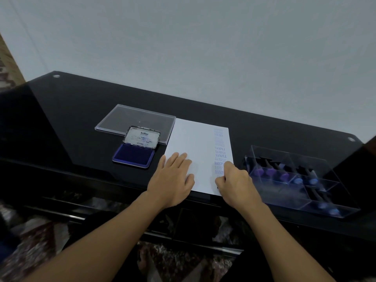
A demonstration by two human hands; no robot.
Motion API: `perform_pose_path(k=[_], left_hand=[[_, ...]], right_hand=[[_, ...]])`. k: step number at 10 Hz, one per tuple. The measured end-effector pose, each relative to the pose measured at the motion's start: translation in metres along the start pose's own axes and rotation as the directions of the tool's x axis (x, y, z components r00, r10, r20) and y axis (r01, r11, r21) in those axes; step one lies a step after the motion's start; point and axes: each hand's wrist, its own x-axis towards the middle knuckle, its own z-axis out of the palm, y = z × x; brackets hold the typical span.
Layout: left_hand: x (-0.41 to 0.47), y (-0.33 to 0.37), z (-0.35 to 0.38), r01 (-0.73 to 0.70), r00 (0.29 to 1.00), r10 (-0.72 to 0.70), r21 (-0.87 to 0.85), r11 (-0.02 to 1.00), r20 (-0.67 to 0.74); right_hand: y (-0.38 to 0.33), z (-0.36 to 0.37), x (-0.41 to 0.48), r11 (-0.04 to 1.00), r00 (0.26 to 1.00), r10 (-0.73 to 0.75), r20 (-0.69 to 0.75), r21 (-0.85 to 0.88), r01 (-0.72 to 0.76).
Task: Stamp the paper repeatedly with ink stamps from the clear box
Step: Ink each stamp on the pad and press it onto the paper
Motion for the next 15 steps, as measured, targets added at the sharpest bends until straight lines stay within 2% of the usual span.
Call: perform_pose_path(k=[3,7,10,13,15], left_hand=[[0.000,0.000,0.000,0.004,1.000,-0.004,0.009,1.000,0.006],[0.000,0.001,-0.003,0.009,1.000,-0.010,0.013,1.000,0.026],[0.000,0.001,-0.003,0.007,1.000,-0.007,0.016,1.000,0.025],[0.000,0.001,-0.001,0.005,1.000,-0.005,0.012,1.000,0.008],[0.000,0.000,0.001,0.010,1.000,-0.011,0.035,0.999,0.016]], right_hand=[[-0.001,-0.002,0.004,1.000,1.000,0.014,0.011,0.003,-0.014],[-0.003,0.003,-0.008,1.000,0.999,-0.006,-0.053,-0.008,0.006],[-0.004,-0.001,-0.002,1.000,1.000,0.026,-0.011,0.007,-0.026],[-0.004,0.001,-0.007,1.000,0.998,-0.003,-0.056,0.000,0.003],[-0.002,-0.004,0.000,1.000,1.000,-0.001,-0.004,0.003,0.001]])
